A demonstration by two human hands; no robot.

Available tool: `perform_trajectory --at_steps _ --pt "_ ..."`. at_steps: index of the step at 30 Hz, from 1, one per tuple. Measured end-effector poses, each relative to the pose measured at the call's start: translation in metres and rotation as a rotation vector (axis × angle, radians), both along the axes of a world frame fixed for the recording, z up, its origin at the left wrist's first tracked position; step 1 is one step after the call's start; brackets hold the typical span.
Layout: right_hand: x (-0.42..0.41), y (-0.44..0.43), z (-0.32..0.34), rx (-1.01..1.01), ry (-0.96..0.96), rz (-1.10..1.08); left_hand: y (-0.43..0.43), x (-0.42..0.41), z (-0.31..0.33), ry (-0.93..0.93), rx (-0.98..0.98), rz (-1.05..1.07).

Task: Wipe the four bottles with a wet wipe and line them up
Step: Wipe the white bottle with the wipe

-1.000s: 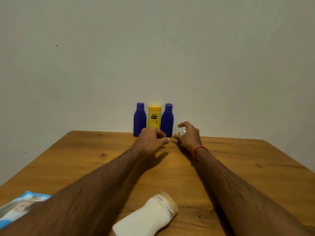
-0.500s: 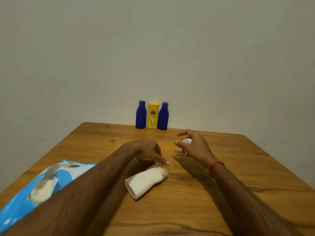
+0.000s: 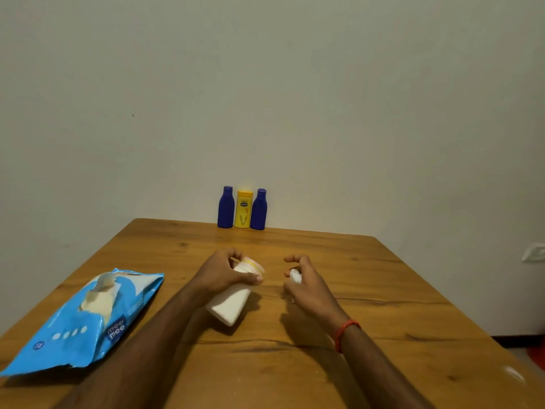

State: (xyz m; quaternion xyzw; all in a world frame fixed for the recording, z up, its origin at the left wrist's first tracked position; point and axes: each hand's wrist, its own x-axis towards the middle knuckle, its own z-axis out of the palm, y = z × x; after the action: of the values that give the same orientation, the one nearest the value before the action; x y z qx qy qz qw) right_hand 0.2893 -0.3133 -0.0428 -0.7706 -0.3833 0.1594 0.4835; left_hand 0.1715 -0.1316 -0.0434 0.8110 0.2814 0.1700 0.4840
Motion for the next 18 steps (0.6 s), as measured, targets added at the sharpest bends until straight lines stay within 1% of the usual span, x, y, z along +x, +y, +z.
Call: perform_trajectory --at_steps 2,4,6,7,10,11,13,14,16,18 --pt "-0.008 -0.005 0.010 0.049 0.087 0.020 -0.012 -0.006 0.001 -0.157 -0.253 0.092" --pt "-0.020 -0.009 0.016 0.163 0.175 0.066 -0.027 -0.015 -0.003 -0.267 -0.525 0.134" --pt "-0.033 -0.013 0.015 0.271 0.198 0.083 -0.044 -0.022 -0.011 -0.330 -0.695 0.119" --pt "-0.039 -0.014 0.014 0.286 0.142 0.071 -0.052 -0.025 -0.016 -0.357 -0.745 0.112" --pt "-0.052 -0.017 0.003 0.260 -0.151 0.003 -0.068 -0.027 -0.029 -0.471 -0.896 0.092" --pt "-0.055 -0.018 -0.001 0.261 -0.209 -0.015 -0.074 -0.028 -0.030 -0.518 -0.944 0.076" --pt "-0.060 -0.020 -0.007 0.301 -0.224 -0.050 -0.083 -0.030 -0.028 -0.616 -0.991 0.054" --pt "-0.062 -0.022 -0.011 0.332 -0.203 -0.063 -0.089 -0.031 -0.025 -0.652 -0.978 0.039" --pt "-0.064 -0.026 -0.016 0.366 -0.171 -0.113 -0.103 -0.036 -0.019 -0.691 -0.902 0.001" --pt "-0.069 -0.032 -0.019 0.401 -0.138 -0.157 -0.114 -0.037 -0.016 -0.696 -0.813 0.008"
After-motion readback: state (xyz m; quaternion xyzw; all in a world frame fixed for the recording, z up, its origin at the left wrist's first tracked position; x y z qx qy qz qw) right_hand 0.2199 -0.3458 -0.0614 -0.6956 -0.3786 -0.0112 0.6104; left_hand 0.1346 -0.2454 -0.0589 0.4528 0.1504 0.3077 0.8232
